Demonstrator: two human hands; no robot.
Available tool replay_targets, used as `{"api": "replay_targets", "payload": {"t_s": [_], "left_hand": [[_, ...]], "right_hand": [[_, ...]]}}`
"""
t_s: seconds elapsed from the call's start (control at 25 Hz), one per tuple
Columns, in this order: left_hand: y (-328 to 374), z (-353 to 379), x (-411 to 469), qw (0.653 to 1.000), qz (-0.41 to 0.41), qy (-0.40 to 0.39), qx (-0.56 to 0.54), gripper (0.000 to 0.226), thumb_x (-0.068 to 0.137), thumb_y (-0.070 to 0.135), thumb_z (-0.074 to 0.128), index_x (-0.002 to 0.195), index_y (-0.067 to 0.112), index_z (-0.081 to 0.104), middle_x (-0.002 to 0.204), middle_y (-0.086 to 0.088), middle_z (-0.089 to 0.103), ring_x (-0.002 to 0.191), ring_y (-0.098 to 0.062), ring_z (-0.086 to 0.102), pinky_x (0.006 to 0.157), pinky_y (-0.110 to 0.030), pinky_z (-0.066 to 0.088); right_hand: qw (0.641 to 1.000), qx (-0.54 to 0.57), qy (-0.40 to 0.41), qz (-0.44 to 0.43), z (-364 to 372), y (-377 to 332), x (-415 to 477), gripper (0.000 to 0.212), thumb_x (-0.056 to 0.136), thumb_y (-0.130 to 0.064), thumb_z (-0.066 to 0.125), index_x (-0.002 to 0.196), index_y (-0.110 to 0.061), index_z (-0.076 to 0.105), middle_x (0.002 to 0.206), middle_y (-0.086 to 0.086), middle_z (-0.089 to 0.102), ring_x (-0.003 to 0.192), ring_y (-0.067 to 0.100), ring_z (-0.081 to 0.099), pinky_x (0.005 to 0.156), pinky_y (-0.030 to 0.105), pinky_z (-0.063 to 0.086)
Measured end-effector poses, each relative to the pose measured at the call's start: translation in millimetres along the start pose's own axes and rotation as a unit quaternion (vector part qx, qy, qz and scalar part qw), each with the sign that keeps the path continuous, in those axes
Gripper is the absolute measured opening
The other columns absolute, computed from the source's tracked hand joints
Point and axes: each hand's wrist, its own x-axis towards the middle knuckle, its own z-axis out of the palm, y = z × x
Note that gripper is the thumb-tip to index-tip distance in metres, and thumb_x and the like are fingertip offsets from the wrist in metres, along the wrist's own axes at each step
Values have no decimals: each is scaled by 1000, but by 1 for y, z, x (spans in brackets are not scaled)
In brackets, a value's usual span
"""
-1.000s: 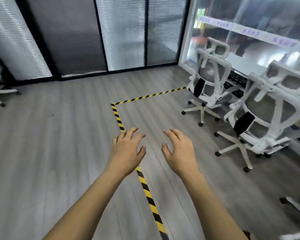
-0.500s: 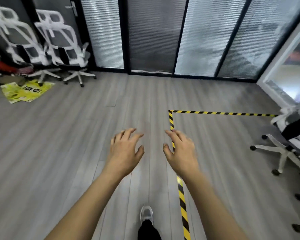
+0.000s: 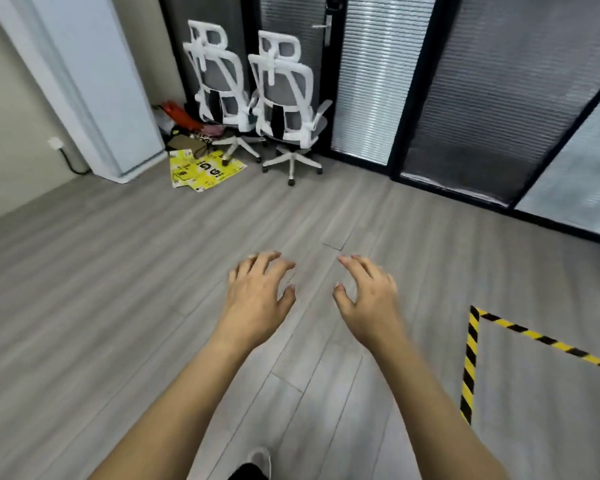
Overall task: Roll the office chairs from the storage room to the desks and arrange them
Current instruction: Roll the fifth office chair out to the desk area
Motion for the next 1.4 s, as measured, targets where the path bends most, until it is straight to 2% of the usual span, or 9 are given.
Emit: {"api": "replay_targets", "payload": {"t_s": [0.12,0.28,0.64,0.84,1.08,1.2,1.4], "left_hand": [[-66,20,91,1000,-30,6,4,34,93,41,52,126,33,56,141,8,48,131,-23,40,101,-41,33],[-150,43,226,998,-59,3,-11,33,93,41,52,125,34,56,141,9,48,130,-20,40,102,-39,32],[-299,85,548,1000,-27,7,1,36,89,45,45,121,33,59,136,7,51,125,-21,43,98,-41,33],[-380,124,741,999,-37,-5,10,32,93,40,51,123,33,58,135,8,51,126,-21,41,100,-40,32],[-485,128,946,998,-47,27,41,51,83,55,32,119,33,60,129,6,55,123,-25,46,101,-43,34],[-543,141,1054,998,-35,31,35,50,84,56,32,119,33,59,128,7,55,122,-24,46,100,-44,36],[-632,173,1225,1000,6,21,9,45,86,53,33,116,33,59,125,8,56,119,-22,47,99,-43,37]], "right_hand": [[999,-1,-21,-24,53,-5,114,49,93,-36,54,141,-30,49,140,-5,51,126,19,49,110,41,36],[999,4,-39,-8,119,-16,265,50,95,-37,55,144,-32,47,144,-7,49,129,20,47,113,40,26],[1000,1,-4,-8,220,-15,596,48,95,-37,55,142,-32,48,138,-9,51,127,15,45,117,40,24],[1000,30,0,-6,296,11,799,47,94,-36,55,141,-34,49,132,-11,52,124,15,47,114,37,24],[999,25,3,-37,372,-1,1036,47,90,-36,55,137,-32,54,127,-8,55,120,20,51,111,41,27],[999,14,9,-51,416,-9,1147,46,91,-35,56,136,-32,55,128,-9,55,119,18,50,112,40,27],[1000,5,24,6,480,-6,1307,45,91,-36,54,137,-31,55,129,-7,55,122,20,50,113,38,26]]}}
